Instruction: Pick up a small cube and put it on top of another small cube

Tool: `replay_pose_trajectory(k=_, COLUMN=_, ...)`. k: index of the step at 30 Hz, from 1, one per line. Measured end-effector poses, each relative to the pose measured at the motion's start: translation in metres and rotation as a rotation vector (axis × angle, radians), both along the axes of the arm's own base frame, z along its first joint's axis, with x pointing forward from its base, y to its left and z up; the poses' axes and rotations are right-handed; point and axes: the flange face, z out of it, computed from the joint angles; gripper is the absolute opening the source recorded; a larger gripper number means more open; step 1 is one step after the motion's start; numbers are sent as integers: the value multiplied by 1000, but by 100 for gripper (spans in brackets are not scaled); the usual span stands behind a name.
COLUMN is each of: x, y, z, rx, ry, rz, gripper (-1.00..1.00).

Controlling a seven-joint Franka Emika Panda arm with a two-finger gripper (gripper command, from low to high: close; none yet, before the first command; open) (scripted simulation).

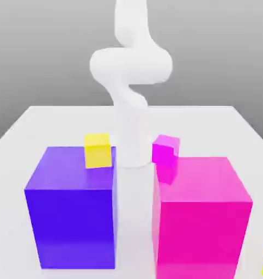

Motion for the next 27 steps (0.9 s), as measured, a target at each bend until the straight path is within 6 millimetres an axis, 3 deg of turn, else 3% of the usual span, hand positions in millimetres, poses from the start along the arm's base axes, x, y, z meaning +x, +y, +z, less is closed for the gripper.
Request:
replay_pose_trajectory(k=7, x=80, y=65, z=-87, rx=112, ry=151, rz=-64, gripper=0)
replay_pose_trajectory(k=14, x=123, y=153, z=-190, rx=194, ry=315, rz=-119, gripper=0)
replay_pose_trajectory(k=20, x=124, y=245, z=-290, rx=221, ry=457, rz=-160, gripper=0)
replay_pose_trajectory(k=22, x=121, y=266, z=-325, rx=226, ry=501, rz=-193, gripper=0)
replay_pose_trajectory(k=27, x=97, y=322, z=-414, rx=219, ry=605, rz=-271, gripper=0)
